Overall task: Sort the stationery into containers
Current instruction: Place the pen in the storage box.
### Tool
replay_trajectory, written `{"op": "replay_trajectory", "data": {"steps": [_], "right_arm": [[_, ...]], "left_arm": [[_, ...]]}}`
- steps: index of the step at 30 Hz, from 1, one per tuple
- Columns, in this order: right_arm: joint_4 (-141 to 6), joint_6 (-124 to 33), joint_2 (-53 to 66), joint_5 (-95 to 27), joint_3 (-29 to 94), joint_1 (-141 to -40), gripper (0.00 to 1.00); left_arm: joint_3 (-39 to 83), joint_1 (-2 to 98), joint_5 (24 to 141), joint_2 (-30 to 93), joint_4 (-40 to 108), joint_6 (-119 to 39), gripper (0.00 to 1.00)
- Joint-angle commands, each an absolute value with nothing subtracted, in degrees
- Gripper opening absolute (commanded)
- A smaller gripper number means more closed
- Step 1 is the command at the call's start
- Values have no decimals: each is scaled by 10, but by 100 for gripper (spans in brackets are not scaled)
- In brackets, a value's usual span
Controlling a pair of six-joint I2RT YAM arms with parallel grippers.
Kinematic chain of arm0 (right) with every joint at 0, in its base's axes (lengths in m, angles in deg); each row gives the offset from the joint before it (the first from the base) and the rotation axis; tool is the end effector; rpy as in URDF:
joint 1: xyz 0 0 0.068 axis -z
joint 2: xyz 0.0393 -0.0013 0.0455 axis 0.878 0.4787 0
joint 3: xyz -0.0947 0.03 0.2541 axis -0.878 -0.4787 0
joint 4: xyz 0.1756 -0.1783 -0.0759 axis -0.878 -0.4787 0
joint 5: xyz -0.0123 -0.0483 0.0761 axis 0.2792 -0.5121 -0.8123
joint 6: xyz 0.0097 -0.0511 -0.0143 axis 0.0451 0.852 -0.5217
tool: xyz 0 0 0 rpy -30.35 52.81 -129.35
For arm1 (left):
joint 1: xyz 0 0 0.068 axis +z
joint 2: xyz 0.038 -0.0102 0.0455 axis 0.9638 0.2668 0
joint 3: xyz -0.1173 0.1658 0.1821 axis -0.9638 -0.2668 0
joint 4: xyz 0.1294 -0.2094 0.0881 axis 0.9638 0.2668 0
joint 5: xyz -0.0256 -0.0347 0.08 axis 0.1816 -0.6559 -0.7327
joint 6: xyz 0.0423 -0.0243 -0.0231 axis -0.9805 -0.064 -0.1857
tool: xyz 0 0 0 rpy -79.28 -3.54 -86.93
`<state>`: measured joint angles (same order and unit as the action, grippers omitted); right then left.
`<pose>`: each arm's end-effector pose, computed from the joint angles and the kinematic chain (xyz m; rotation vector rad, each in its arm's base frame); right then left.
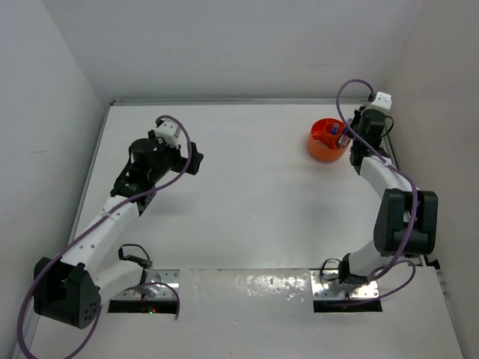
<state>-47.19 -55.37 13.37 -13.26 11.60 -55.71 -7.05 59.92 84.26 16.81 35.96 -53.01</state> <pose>0.3504 -0.0432 0.2690 0.5078 1.7236 -0.0736 0.2363 -0.0680 0.2963 0.3783 1.8357 -0.3258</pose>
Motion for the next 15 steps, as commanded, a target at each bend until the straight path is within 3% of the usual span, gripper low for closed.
{"op": "replay_trajectory", "data": {"steps": [1, 15], "right_arm": [[-415, -565, 151, -127, 145, -548, 0], [-389, -596, 224, -154, 165, -544, 0]], "left_arm": [[-71, 607, 834, 157, 334, -526, 100], [-75, 615, 828, 161, 331, -528, 100]]}}
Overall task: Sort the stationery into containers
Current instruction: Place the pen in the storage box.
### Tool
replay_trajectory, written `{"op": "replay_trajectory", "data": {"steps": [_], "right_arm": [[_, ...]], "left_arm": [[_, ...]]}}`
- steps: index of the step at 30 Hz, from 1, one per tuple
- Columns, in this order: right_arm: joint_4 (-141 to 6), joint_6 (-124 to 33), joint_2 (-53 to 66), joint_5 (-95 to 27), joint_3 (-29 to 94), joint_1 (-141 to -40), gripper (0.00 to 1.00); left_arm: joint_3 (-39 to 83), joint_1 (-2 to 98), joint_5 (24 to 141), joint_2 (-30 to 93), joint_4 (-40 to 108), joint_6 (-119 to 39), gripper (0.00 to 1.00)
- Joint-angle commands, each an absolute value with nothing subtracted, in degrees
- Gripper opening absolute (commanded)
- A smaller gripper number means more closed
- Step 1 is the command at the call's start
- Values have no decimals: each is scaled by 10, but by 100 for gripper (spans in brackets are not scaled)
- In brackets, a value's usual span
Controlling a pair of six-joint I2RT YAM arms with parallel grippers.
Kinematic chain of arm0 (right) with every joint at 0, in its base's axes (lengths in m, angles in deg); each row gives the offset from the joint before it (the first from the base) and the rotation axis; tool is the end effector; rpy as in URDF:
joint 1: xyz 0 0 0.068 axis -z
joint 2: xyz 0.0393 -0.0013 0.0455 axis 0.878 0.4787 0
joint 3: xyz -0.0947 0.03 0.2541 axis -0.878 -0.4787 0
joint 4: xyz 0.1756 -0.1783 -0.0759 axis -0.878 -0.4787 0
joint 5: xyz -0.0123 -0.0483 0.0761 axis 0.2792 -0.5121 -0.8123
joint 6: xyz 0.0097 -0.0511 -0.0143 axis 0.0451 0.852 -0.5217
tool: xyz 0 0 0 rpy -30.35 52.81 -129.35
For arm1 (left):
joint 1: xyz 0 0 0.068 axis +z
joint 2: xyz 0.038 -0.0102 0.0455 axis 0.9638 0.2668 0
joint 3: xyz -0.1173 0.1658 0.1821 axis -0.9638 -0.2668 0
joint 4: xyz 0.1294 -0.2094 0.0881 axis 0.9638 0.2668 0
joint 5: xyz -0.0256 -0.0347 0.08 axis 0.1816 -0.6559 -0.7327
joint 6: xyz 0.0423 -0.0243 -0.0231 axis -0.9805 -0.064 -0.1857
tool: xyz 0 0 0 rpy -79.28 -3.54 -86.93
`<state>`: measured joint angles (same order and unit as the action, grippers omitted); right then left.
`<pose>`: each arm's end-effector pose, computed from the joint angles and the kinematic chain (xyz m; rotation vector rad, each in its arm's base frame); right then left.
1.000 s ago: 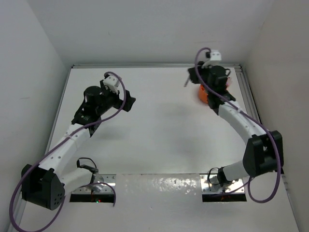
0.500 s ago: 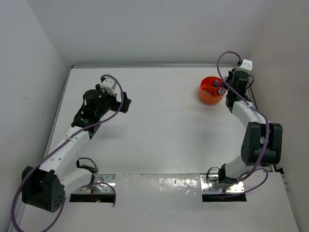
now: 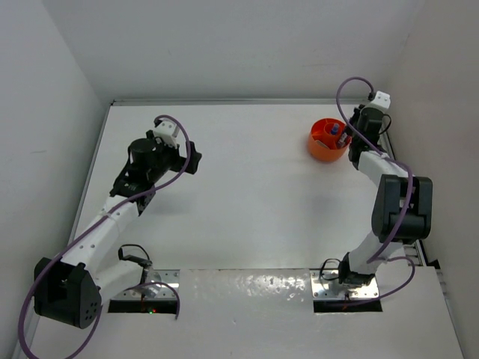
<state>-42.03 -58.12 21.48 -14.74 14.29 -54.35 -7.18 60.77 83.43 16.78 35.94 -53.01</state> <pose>0.3776 -0.0541 0.2453 0.5527 1.7153 -0.0338 0.2373 -0.0640 0.2956 0.3546 1.8408 -0.3021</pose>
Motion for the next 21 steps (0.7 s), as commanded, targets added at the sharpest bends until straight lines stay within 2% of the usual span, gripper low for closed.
{"op": "replay_trajectory", "data": {"steps": [1, 21], "right_arm": [[-391, -598, 227, -156, 166, -544, 0], [-333, -549, 255, -133, 96, -559, 0]], "left_arm": [[-75, 616, 828, 161, 331, -527, 100], [-77, 620, 822, 159, 335, -529, 100]]}}
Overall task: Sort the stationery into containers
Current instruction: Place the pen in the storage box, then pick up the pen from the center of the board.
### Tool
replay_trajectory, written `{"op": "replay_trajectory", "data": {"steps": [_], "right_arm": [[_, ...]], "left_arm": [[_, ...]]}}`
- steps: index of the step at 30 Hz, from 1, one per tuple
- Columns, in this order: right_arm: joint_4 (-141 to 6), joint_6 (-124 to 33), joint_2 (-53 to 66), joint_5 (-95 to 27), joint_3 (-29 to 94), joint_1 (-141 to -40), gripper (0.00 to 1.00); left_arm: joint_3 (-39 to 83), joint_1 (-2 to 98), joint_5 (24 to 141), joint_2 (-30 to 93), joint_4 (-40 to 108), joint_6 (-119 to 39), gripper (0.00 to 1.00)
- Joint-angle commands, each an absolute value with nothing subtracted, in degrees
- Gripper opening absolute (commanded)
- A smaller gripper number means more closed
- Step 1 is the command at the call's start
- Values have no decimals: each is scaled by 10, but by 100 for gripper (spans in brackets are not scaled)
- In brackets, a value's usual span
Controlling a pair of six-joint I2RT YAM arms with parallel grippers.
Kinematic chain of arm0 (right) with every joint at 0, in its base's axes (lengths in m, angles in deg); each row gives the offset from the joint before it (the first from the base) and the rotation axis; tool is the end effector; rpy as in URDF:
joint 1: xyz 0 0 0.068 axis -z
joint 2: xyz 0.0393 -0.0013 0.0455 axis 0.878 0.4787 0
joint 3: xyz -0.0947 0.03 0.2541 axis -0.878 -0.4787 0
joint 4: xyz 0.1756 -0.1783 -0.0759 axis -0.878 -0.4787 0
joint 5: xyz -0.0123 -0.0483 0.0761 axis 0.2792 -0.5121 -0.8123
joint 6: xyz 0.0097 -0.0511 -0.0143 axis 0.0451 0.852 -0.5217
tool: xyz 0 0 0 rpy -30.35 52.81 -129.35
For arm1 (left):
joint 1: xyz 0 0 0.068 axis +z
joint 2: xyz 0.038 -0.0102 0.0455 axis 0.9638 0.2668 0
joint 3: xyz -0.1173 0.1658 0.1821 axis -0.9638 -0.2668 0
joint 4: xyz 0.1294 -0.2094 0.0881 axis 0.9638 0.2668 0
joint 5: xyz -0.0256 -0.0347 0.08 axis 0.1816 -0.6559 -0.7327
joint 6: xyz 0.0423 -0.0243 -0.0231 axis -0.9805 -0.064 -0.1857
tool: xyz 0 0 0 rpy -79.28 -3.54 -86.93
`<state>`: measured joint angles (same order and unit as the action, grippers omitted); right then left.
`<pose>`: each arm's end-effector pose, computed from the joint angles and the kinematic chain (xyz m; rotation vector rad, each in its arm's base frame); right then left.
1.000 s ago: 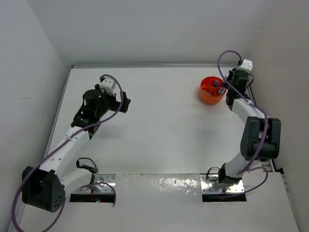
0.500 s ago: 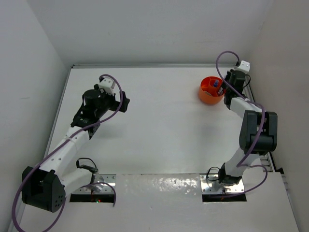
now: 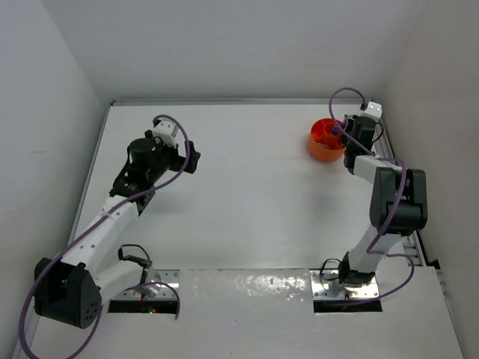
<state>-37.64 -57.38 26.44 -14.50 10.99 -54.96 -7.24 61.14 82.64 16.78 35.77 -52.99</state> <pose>0.3813 -0.0505 0.2031 0.5449 1.7868 -0.0512 0.2379 -0.0620 0.2955 0.3387 1.8413 -0.2851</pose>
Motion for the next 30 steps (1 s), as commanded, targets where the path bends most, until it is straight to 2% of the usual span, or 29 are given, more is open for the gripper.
{"op": "replay_trajectory", "data": {"steps": [1, 2, 5, 8, 9, 13, 20, 28, 29, 30], "right_arm": [[-316, -543, 252, -130, 80, -559, 0], [-308, -542, 248, -130, 75, -560, 2], [-319, -536, 242, -137, 74, -561, 22], [-326, -531, 236, -142, 77, -564, 33], [-327, -529, 231, -143, 78, -566, 42], [-344, -525, 220, -140, 90, -570, 53], [-349, -521, 185, -128, 92, -572, 63], [-391, -484, 123, -122, 99, -602, 65], [-404, -479, 113, -122, 96, -609, 54], [-410, -475, 101, -123, 88, -630, 39]], "left_arm": [[-77, 620, 822, 159, 336, -529, 100], [-77, 620, 823, 159, 335, -529, 100], [-78, 621, 824, 160, 333, -528, 100], [-78, 621, 827, 161, 332, -528, 100], [-77, 622, 827, 160, 333, -528, 100], [-76, 621, 829, 161, 335, -529, 100], [-77, 621, 829, 159, 333, -528, 100], [-77, 633, 793, 157, 334, -502, 100], [-77, 639, 780, 159, 339, -480, 100], [-71, 648, 770, 170, 347, -472, 100]]}}
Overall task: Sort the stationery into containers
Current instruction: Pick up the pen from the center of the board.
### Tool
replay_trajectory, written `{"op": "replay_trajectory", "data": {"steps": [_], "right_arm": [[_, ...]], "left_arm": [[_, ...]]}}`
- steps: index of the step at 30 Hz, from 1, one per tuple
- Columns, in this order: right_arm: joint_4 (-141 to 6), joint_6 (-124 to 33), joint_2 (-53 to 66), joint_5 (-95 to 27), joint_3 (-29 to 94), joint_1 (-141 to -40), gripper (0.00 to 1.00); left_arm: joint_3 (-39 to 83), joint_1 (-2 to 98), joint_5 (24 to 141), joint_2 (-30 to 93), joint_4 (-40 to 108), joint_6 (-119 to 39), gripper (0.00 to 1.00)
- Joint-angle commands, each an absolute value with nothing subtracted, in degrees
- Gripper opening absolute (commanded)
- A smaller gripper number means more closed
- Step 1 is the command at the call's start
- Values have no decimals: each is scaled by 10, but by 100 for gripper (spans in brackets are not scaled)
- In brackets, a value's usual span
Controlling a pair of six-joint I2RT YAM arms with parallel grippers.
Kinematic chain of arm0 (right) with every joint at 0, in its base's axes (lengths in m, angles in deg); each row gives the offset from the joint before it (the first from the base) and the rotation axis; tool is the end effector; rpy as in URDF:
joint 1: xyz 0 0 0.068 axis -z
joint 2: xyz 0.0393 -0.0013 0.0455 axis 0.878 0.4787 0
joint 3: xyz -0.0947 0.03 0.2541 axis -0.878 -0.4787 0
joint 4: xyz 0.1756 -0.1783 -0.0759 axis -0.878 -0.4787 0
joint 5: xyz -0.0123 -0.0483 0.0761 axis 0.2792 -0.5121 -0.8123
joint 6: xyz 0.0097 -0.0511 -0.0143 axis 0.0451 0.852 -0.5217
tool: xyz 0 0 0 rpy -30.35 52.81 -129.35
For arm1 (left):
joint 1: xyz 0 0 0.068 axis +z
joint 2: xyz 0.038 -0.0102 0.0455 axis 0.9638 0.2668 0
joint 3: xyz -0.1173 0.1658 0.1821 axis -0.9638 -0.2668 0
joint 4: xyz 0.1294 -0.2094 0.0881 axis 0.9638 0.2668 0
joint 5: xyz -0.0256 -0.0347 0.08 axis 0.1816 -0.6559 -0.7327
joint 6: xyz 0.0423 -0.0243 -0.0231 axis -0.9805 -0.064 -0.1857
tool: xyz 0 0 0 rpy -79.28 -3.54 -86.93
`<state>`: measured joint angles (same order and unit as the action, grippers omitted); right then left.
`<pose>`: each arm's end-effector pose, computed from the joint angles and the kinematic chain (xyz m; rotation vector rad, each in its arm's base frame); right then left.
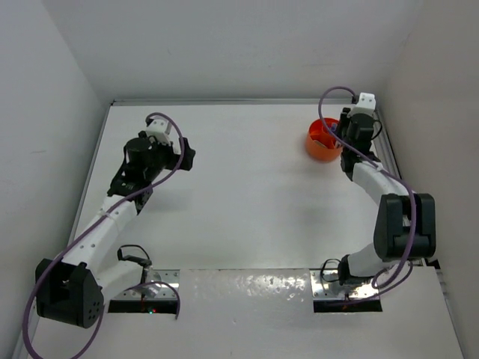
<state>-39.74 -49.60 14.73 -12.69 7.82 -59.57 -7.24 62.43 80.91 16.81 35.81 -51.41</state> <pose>0.3512 -0.0198 0.2525 0.3672 1.7189 -0.0994 0.2397 -0.0556 0.2953 0.2717 1.8532 -0.2604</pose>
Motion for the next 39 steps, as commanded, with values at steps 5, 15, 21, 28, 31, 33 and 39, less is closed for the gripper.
{"op": "replay_trajectory", "data": {"steps": [5, 15, 21, 28, 31, 33, 39], "right_arm": [[-434, -474, 39, -188, 58, -695, 11], [-417, -507, 68, -217, 51, -792, 25], [-412, -528, 78, -232, 54, -815, 24], [-434, -519, 67, -228, 49, -825, 24], [-436, -516, 64, -226, 47, -825, 24], [-437, -515, 62, -226, 47, -827, 24], [-438, -503, 52, -221, 48, -827, 24]], "left_arm": [[8, 742, 792, 262, 531, -466, 45], [235, 845, 722, 521, 657, -456, 63], [330, 854, 662, 673, 712, -459, 68], [320, 860, 661, 704, 657, -437, 65], [308, 860, 661, 710, 647, -435, 63], [303, 862, 656, 715, 645, -435, 62], [266, 877, 657, 717, 657, -440, 44]]}}
